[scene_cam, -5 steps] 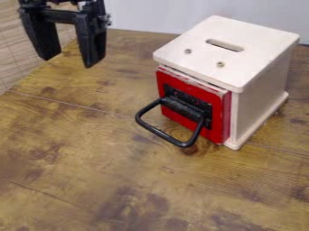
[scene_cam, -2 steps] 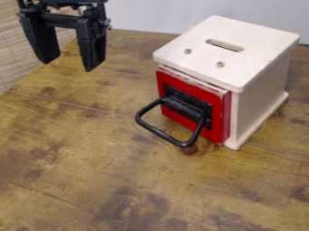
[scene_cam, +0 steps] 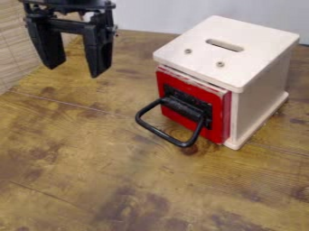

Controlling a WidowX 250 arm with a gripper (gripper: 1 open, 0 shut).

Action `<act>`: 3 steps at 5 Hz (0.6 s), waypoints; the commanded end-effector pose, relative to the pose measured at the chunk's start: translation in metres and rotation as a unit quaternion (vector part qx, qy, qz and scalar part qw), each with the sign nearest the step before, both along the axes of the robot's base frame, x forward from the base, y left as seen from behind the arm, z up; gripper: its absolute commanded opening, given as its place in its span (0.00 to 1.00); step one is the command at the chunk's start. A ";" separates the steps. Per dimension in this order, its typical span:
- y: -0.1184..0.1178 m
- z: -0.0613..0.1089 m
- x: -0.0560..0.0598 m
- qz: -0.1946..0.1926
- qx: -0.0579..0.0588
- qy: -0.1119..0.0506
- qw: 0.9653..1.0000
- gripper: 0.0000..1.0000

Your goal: Close the drawer

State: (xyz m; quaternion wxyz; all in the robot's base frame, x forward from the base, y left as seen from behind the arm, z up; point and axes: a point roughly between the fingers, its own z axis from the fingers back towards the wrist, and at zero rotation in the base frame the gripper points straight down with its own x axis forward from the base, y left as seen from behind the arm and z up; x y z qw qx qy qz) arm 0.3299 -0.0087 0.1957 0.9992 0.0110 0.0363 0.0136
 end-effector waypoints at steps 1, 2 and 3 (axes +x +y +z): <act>-0.002 0.023 -0.005 -0.007 -0.007 -0.039 0.999 1.00; 0.000 0.025 -0.006 -0.010 -0.012 -0.042 0.999 1.00; 0.001 0.027 -0.007 -0.014 -0.016 -0.045 0.999 1.00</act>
